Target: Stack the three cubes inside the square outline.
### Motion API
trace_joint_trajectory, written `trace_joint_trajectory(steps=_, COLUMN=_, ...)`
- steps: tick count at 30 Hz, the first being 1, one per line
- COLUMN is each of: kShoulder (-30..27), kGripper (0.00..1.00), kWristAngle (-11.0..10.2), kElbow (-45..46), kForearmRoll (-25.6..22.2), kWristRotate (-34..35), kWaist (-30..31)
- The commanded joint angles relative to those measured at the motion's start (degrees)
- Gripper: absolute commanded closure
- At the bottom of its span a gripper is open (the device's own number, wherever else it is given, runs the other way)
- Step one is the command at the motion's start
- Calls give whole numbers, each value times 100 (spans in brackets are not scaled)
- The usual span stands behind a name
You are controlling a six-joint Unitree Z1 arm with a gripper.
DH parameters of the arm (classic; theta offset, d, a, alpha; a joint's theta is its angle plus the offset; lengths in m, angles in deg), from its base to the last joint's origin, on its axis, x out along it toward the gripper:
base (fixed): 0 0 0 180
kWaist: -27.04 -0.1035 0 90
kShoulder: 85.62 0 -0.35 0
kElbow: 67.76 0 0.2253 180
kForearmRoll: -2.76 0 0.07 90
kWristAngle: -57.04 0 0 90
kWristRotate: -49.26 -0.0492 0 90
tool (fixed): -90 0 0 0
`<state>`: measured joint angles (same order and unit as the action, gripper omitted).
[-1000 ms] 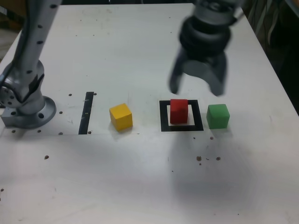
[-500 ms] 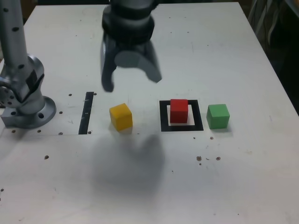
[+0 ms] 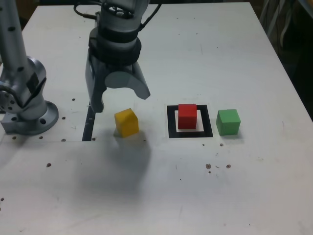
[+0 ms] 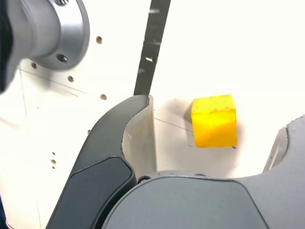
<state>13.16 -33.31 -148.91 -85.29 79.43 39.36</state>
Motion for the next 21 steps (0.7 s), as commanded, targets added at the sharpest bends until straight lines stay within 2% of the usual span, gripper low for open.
trace_joint_trajectory(steps=1, kShoulder=67, kGripper=9, kWristAngle=58, kElbow=99, kForearmRoll=170, kWristRotate=10, kWaist=7)
trace_joint_trajectory(steps=9, kShoulder=214, kGripper=9, kWristAngle=344, kElbow=407, kForearmRoll=601, kWristRotate=-154, kWaist=-69)
trace_joint_trajectory(steps=14, kShoulder=319, kGripper=9, kWristAngle=410, kElbow=435, kForearmRoll=771, kWristRotate=-172, kWaist=-71)
trace_joint_trajectory(steps=21, kShoulder=407, kGripper=9, kWristAngle=415, kElbow=810, kForearmRoll=1478, kWristRotate=-286, kWaist=-234)
